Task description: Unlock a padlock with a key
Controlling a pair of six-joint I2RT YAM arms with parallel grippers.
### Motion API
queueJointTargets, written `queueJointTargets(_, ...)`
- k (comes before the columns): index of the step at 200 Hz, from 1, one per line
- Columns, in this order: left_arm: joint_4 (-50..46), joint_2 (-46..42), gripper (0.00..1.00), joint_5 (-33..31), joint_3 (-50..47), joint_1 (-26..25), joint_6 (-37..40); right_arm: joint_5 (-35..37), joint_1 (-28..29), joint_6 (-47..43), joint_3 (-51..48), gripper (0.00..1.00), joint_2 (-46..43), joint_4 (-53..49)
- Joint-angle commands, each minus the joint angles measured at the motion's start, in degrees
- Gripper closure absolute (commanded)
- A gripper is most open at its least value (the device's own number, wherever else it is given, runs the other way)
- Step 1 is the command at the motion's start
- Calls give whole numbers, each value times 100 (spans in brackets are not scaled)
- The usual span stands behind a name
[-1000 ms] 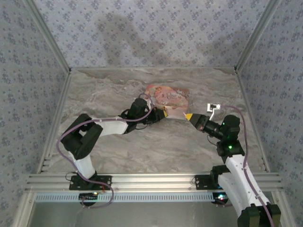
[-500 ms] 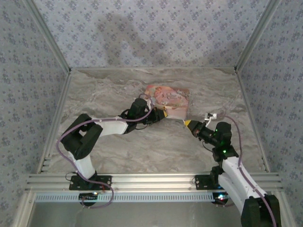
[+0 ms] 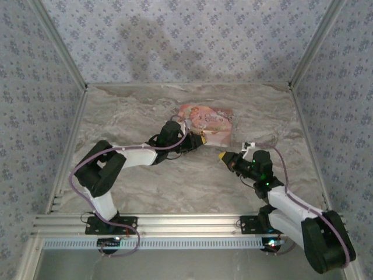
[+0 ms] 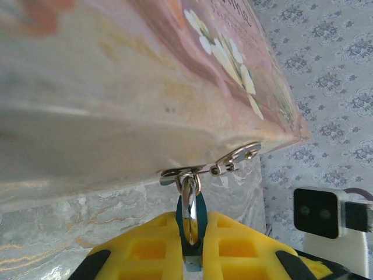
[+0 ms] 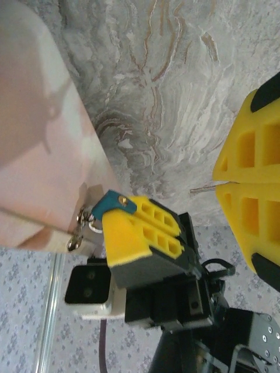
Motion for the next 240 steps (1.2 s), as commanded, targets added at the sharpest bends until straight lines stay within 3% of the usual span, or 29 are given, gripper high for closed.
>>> queueJointTargets(1, 440, -235, 90, 184, 209, 45, -146, 121, 73, 47, 131, 100, 444, 712)
queueJointTargets(57, 539, -223, 90, 258, 189, 45, -224, 116, 312, 15, 433, 100, 1401, 1593)
queueJointTargets(162, 748, -161, 90, 324, 152, 45, -381, 70, 427, 81, 706, 100, 2193, 2385)
queueJointTargets(240, 832, -152, 90, 330, 92, 45, -412, 89, 446, 71, 827, 100, 2412, 2411)
